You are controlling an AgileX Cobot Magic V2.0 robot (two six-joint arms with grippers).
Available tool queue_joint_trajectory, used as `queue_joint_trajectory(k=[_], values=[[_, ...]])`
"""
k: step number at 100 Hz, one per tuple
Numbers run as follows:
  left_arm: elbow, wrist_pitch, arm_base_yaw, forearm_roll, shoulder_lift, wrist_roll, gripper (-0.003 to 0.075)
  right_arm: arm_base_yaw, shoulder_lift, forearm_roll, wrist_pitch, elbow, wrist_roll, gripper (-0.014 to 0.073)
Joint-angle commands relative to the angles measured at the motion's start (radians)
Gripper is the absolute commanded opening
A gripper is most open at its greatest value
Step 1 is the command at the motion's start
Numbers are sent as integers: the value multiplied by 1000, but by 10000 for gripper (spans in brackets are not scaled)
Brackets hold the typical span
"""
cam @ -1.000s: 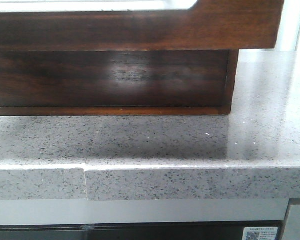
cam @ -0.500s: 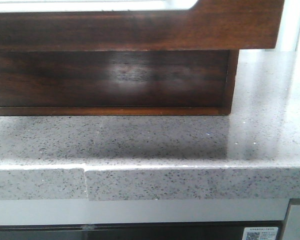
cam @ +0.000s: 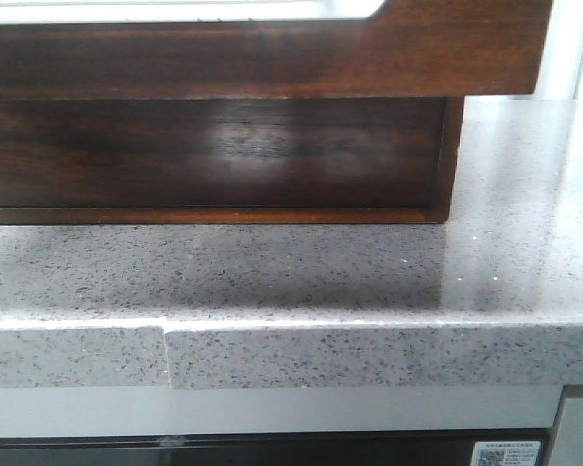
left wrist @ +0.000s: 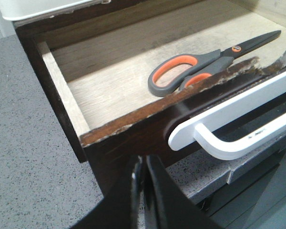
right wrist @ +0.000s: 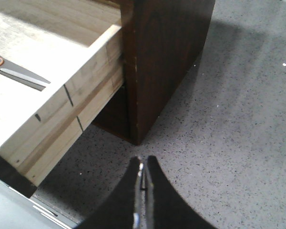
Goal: Put scissors in drawer with both arms
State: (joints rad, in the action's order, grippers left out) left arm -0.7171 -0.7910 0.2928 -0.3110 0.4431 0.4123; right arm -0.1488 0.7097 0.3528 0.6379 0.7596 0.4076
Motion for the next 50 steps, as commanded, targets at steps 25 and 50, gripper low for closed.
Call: queue_joint_trajectory(k=[25,50], values=[[-30,72,8,-20,16,-10,-20,6,-4,18,-75,25,1,-69],[85,271,6,234,-54,-198,-20,6,-4,18,-75,25,1,-69]])
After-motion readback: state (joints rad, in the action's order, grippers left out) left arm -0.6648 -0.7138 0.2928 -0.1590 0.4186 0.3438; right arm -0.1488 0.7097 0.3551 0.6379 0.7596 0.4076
